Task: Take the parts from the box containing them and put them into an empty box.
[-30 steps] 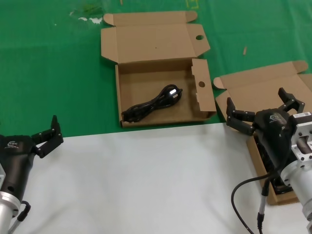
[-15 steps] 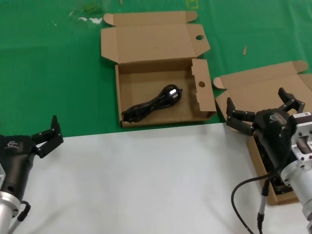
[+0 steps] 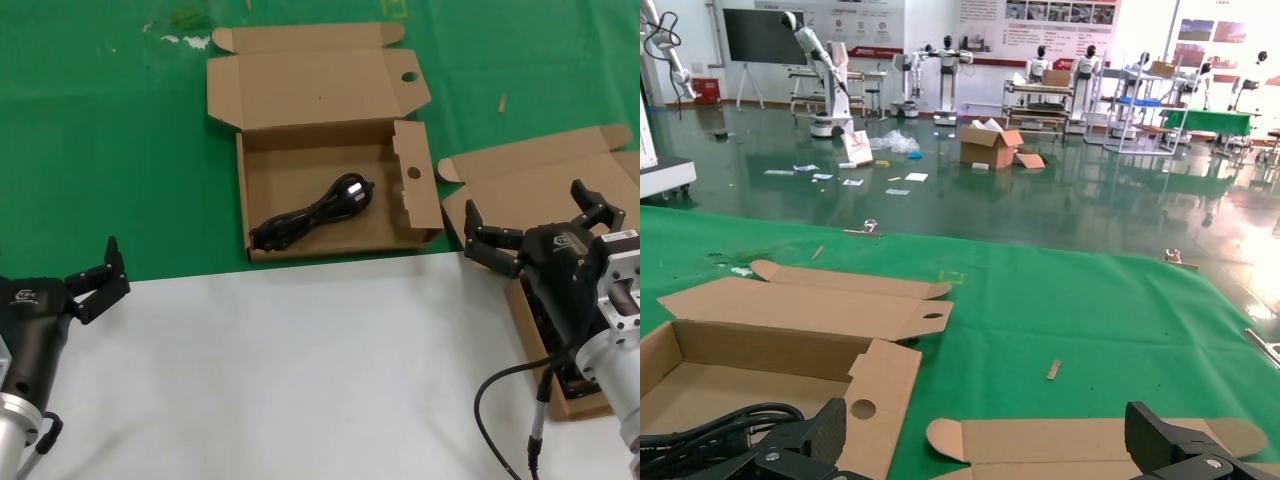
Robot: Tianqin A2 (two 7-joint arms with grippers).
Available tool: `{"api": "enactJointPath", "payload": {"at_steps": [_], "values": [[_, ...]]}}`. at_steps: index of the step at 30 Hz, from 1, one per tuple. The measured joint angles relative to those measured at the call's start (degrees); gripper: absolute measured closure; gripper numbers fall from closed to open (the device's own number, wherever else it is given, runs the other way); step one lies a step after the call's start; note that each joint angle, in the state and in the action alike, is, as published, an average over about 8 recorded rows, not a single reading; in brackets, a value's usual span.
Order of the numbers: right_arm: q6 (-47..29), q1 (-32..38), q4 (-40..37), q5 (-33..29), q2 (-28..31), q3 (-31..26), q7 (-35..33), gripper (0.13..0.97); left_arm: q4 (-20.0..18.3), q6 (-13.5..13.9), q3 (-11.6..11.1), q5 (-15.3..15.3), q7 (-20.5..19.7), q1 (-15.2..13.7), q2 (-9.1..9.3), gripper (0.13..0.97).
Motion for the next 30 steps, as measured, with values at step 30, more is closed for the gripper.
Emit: {"api": "enactJointPath", "payload": {"at_steps": [30], "values": [[0.0, 0.0, 0.0, 0.0, 0.0, 0.0, 0.0, 0.129, 0.0, 0.0, 0.0, 0.0, 0.0, 0.0, 0.00, 0.132]]}}
